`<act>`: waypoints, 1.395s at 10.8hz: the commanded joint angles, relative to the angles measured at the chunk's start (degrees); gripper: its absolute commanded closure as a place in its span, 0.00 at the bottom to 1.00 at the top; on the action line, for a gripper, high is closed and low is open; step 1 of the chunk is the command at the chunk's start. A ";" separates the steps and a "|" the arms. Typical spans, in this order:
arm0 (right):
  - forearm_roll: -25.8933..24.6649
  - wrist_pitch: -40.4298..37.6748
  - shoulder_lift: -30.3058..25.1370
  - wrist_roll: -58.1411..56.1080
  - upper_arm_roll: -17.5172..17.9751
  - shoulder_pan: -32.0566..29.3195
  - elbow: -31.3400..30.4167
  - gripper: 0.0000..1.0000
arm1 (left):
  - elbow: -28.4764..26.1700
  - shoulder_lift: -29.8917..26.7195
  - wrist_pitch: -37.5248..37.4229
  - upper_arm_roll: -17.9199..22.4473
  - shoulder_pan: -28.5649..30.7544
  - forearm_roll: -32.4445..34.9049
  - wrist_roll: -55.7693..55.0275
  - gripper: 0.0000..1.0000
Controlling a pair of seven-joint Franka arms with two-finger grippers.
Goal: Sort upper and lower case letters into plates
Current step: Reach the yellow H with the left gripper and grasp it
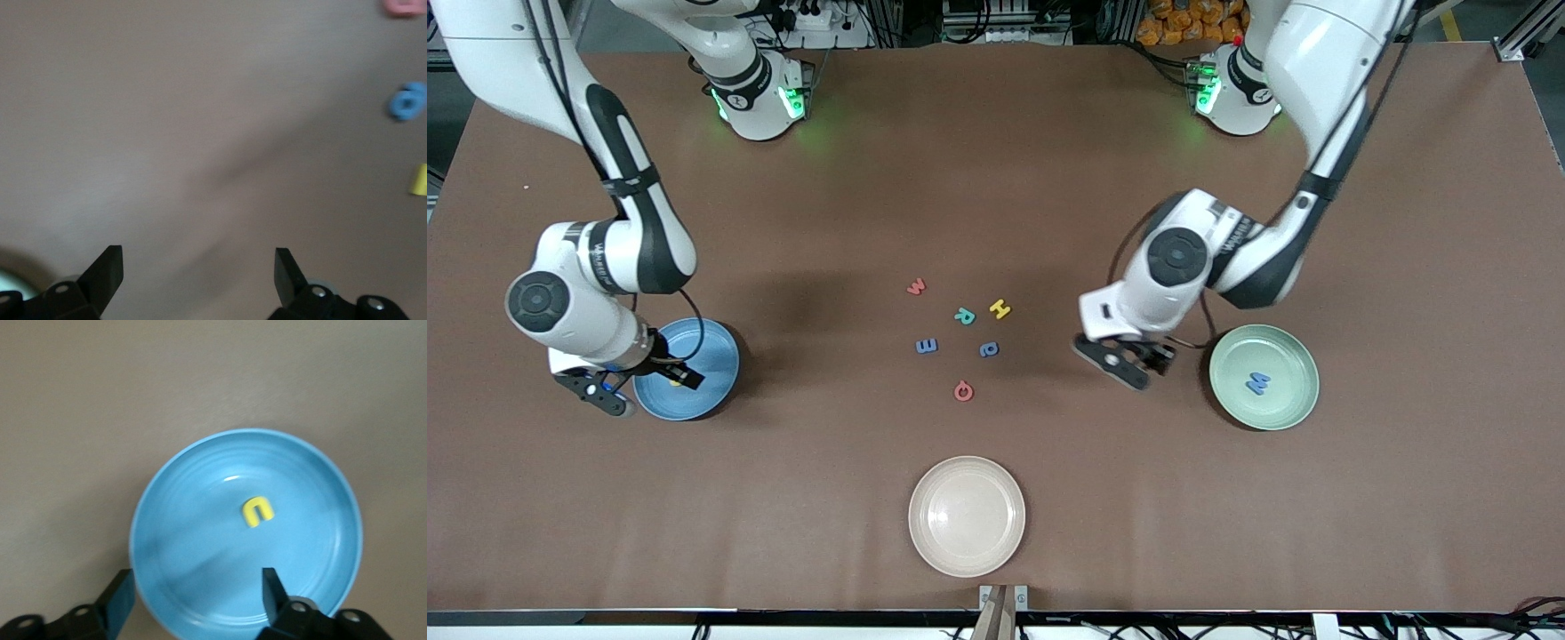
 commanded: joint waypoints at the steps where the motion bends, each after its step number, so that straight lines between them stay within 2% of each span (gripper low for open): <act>1: -0.81 -1.56 -0.43 4.40 0.16 2.06 0.36 0.00 | 0.85 -0.44 -1.10 0.04 -6.66 -4.47 1.82 0.00; 2: -0.81 -1.56 -0.43 4.41 0.16 2.32 0.36 0.00 | 0.85 0.43 -0.31 0.13 -9.74 -4.57 1.73 0.00; 5: -0.99 -1.64 -0.25 3.80 0.16 2.24 0.27 0.00 | 1.64 4.03 1.79 0.13 -13.10 -4.66 1.73 0.00; 8: -0.99 -1.64 -0.17 3.79 0.07 2.15 0.27 0.00 | 7.07 10.96 3.91 0.83 -16.61 -4.49 0.86 0.00; 10: -0.99 -1.64 -0.08 3.79 0.07 2.15 0.19 0.00 | 9.10 12.74 4.36 3.54 -18.80 -4.57 0.94 0.00; 12: -1.08 -1.64 0.10 3.71 0.07 2.15 0.18 0.00 | 10.87 13.97 4.36 8.36 -23.63 -4.75 0.85 0.00; 15: -1.08 -1.56 0.10 3.79 0.07 2.32 0.19 0.00 | 12.01 15.03 4.44 9.44 -24.36 -4.75 1.64 0.00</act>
